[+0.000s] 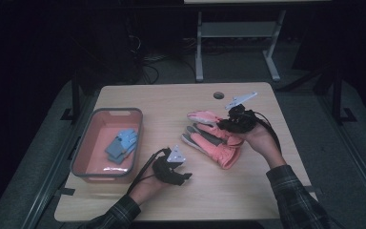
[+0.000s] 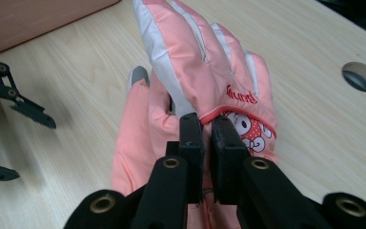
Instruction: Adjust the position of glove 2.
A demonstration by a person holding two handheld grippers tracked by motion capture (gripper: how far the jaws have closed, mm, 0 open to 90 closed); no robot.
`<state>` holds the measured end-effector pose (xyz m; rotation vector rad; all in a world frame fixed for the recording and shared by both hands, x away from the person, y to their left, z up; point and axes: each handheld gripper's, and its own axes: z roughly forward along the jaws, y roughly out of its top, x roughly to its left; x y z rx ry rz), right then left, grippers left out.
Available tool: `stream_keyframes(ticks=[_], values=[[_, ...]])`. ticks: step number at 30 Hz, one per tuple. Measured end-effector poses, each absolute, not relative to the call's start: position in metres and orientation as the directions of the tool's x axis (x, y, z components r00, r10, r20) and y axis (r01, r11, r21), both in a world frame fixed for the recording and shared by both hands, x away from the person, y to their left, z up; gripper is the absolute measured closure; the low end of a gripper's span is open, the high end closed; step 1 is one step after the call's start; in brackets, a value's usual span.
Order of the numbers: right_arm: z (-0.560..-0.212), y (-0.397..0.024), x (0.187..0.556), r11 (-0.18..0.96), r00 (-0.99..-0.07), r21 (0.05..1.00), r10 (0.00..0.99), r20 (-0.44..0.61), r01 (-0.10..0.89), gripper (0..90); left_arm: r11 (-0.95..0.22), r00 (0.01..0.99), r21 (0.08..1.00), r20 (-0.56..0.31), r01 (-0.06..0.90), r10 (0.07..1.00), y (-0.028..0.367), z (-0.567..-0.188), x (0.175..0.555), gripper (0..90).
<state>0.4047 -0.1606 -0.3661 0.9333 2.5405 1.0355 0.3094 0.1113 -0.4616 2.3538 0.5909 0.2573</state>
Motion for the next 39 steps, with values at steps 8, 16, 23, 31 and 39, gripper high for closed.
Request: stream_keyframes(ticks=[8,16,23,31,39], values=[[-0.376,-0.145,0.406,0.565,-0.776,0.67,0.63,0.025,0.481,84.0,-0.659,0.871,0.661,0.018,0.359,0.492,0.127,-0.466,0.307,30.4],[-0.381,-0.137,0.407,0.573,-0.794,0.666,0.605,0.049,0.478,67.8,-0.648,0.865,0.668,0.012,0.366,0.501,0.126,-0.468,0.309,25.5],[-0.379,-0.14,0.407,0.548,-0.79,0.685,0.609,0.065,0.479,51.5,-0.645,0.863,0.667,0.005,0.373,0.505,0.126,-0.469,0.311,22.5],[-0.373,-0.151,0.408,0.521,-0.785,0.714,0.616,0.066,0.468,49.0,-0.646,0.862,0.665,0.008,0.374,0.507,0.124,-0.469,0.311,21.8],[-0.363,-0.182,0.409,0.451,-0.754,0.755,0.652,0.086,0.476,64.6,-0.649,0.859,0.664,0.021,0.371,0.511,0.122,-0.465,0.312,33.5]])
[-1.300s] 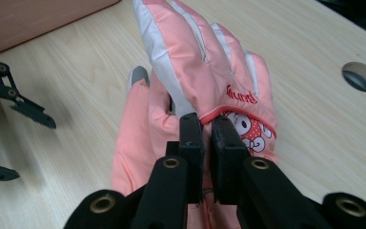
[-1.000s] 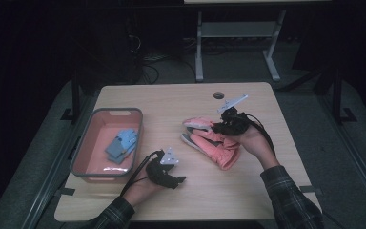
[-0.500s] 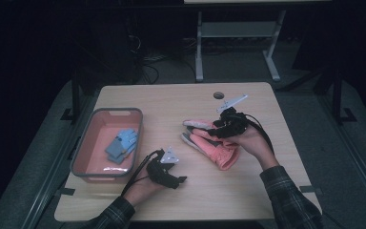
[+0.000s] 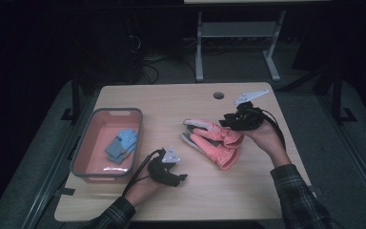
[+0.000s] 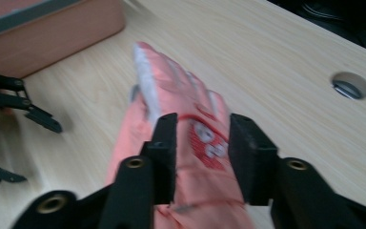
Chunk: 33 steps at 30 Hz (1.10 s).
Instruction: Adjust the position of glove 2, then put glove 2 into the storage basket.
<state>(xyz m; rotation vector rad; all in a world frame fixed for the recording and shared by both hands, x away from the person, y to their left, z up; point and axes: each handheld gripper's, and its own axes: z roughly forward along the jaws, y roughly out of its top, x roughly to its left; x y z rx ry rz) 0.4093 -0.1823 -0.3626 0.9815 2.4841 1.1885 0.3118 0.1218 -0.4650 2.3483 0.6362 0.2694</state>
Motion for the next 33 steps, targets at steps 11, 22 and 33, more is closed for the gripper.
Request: stream_keyframes(ticks=[11,22,33], values=[[-0.379,-0.24,0.42,0.412,-0.683,0.744,0.726,0.081,0.526,89.9,-0.616,0.839,0.677,-0.002,0.402,0.544,0.107,-0.453,0.331,89.5],[-0.426,-0.274,0.426,0.386,-0.65,0.71,0.748,0.132,0.588,89.9,-0.594,0.83,0.693,-0.011,0.408,0.557,0.087,-0.448,0.358,89.4],[-0.459,-0.262,0.436,0.43,-0.693,0.665,0.697,0.187,0.611,89.8,-0.594,0.839,0.692,-0.029,0.409,0.544,0.069,-0.454,0.365,89.3]])
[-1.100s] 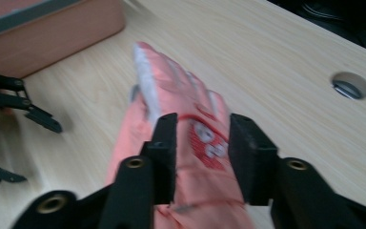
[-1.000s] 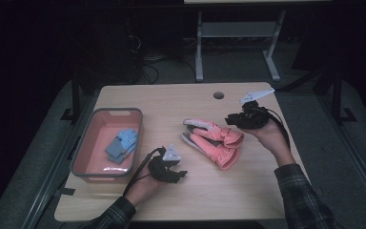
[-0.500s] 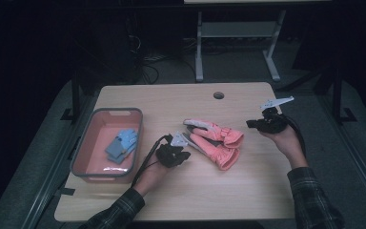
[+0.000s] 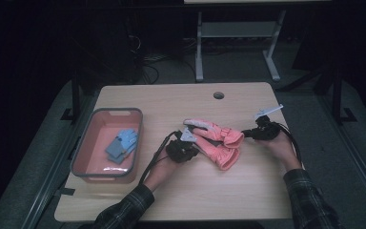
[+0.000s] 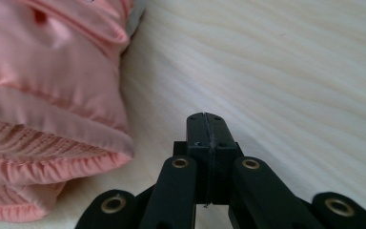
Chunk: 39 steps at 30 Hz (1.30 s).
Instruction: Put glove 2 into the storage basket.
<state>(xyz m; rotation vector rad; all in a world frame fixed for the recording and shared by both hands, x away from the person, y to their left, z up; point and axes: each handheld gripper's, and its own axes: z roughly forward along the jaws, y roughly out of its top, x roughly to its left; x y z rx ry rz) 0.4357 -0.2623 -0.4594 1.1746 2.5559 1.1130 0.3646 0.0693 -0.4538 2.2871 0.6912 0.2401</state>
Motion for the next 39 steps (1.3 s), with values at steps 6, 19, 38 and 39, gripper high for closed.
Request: stream_keyframes(ticks=[6,19,38,39], values=[[-0.464,-0.254,0.434,0.443,-0.731,0.671,0.645,0.222,0.595,89.8,-0.589,0.837,0.694,-0.034,0.413,0.546,0.064,-0.456,0.37,89.3],[-0.448,-0.241,0.415,0.468,-0.809,0.709,0.532,0.25,0.527,89.8,-0.582,0.825,0.689,-0.043,0.433,0.563,0.073,-0.457,0.376,89.3],[-0.454,-0.234,0.381,0.535,-0.845,0.671,0.455,0.283,0.513,89.9,-0.645,0.865,0.648,-0.044,0.405,0.499,0.074,-0.459,0.357,89.4],[-0.452,-0.233,0.38,0.527,-0.847,0.681,0.448,0.286,0.509,89.9,-0.638,0.862,0.651,-0.05,0.412,0.505,0.074,-0.46,0.357,89.4]])
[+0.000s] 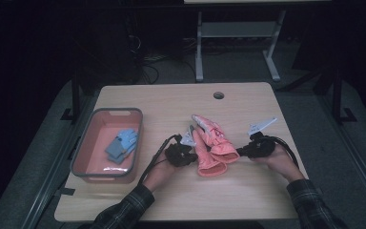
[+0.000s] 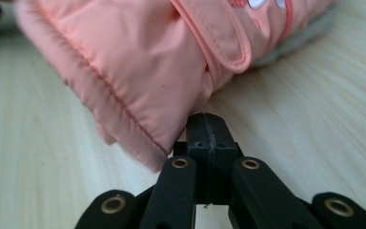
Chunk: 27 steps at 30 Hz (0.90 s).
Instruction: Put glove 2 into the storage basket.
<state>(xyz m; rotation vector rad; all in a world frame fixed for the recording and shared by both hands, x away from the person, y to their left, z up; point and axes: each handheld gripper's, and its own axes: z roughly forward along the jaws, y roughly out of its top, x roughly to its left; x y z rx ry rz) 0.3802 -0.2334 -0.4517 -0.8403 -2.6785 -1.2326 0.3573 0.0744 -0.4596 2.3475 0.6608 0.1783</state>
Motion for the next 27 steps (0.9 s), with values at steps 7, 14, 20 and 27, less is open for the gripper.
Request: stream_keyframes(ticks=[7,14,20,27], values=[[-0.445,-0.224,0.375,0.522,-0.866,0.702,0.402,0.299,0.485,89.9,-0.619,0.855,0.657,-0.077,0.431,0.513,0.078,-0.461,0.359,89.4],[-0.435,-0.214,0.371,0.524,-0.885,0.724,0.374,0.278,0.449,89.9,-0.61,0.85,0.662,-0.08,0.435,0.52,0.077,-0.462,0.359,89.4],[-0.429,-0.207,0.37,0.52,-0.895,0.739,0.356,0.268,0.428,89.9,-0.609,0.853,0.661,-0.092,0.438,0.513,0.077,-0.462,0.36,89.4],[-0.429,-0.198,0.369,0.544,-0.902,0.729,0.352,0.251,0.415,89.9,-0.611,0.851,0.658,-0.09,0.44,0.517,0.078,-0.462,0.36,89.4]])
